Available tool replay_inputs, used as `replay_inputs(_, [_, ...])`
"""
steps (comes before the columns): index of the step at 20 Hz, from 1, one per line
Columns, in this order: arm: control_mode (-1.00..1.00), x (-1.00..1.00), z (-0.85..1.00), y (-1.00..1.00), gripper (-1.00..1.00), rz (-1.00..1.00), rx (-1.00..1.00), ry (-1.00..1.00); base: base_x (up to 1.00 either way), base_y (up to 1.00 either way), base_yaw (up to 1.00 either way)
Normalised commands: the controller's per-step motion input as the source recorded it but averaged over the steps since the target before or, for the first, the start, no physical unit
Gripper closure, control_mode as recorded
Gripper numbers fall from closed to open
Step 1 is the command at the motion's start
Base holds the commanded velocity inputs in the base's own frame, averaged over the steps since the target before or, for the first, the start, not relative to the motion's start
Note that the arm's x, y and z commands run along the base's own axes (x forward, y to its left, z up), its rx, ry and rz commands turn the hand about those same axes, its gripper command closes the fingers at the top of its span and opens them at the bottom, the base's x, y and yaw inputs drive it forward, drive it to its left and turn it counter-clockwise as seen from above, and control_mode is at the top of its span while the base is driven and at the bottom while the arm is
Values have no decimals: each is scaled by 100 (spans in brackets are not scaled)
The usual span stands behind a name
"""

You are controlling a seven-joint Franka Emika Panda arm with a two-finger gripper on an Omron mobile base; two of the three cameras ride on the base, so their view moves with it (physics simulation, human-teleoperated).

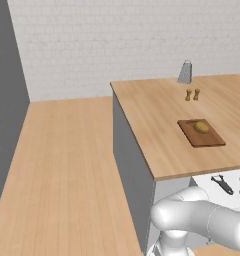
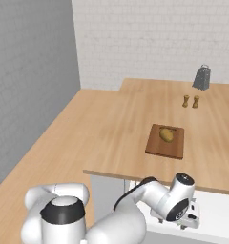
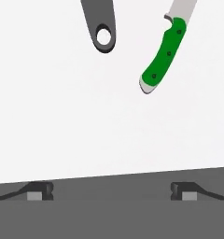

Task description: Place the appropriate cutting tool for cutting the potato skin on the cutting board.

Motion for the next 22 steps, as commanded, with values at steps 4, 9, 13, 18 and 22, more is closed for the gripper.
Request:
replay_inputs(4, [-100, 2, -32, 0, -100, 4, -2, 0, 0, 0, 0])
replay_inputs(9, [-100, 6, -13, 0, -100, 5, -1, 0, 0, 0, 0])
replay_inputs(13, [-100, 0, 0, 0, -100, 3, 0, 0, 0, 0, 0])
replay_inputs(18, [-100, -18, -7, 0, -100, 0, 0, 0, 0, 0, 0])
replay_inputs(22, [-100, -24, -15, 0, -100, 0, -2, 2, 0, 0, 0])
